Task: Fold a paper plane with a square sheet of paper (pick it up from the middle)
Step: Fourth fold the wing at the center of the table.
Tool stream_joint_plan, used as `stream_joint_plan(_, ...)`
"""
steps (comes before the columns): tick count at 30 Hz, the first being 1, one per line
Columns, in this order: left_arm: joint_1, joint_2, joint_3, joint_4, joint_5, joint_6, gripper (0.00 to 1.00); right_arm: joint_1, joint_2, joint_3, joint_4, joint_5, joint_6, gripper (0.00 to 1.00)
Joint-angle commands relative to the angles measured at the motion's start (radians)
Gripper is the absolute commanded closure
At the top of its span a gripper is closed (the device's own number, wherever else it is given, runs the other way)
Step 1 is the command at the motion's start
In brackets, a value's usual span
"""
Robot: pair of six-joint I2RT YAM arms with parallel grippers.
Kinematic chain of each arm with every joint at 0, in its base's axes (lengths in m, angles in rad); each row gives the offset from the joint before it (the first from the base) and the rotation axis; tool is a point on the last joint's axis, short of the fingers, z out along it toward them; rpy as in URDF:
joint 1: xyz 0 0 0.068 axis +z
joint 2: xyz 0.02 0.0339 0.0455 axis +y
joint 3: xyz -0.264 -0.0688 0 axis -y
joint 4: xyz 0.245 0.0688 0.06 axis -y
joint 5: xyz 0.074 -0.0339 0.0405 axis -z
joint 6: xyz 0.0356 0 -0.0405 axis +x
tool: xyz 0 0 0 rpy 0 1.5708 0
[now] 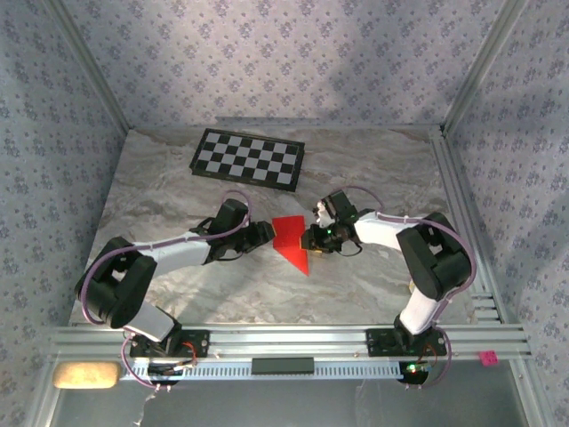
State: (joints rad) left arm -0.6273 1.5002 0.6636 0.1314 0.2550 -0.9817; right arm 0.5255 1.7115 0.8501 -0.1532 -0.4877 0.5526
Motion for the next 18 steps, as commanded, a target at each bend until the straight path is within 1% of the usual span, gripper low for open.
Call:
stream_joint_plan(1, 0.009, 0.014, 0.002, 0.022, 0.028, -0.005, 0.51, 0.008, 0.016, 0.021, 0.001, -0.030, 0.012, 0.72)
stream_joint_plan(4, 0.009, 0.021, 0.003, 0.028, 0.035, -0.005, 0.51, 0.008, 0.010, 0.021, 0.005, -0.037, 0.013, 0.78)
stream_joint_plan(6, 0.008, 0.026, 0.003, 0.030, 0.036, -0.005, 0.51, 0.008, -0.001, 0.017, 0.001, -0.032, 0.012, 0.79)
stream_joint_plan(13, 0.009, 0.032, 0.004, 0.036, 0.038, -0.008, 0.51, 0.008, -0.021, 0.011, -0.012, -0.032, 0.007, 0.80)
stream_joint_plan(14, 0.009, 0.035, 0.003, 0.038, 0.041, -0.009, 0.51, 0.008, -0.024, 0.012, -0.014, -0.029, 0.008, 0.79)
stream_joint_plan(18, 0.009, 0.055, 0.012, 0.055, 0.066, -0.008, 0.55, 0.009, -0.042, 0.002, -0.018, 0.013, 0.013, 0.77)
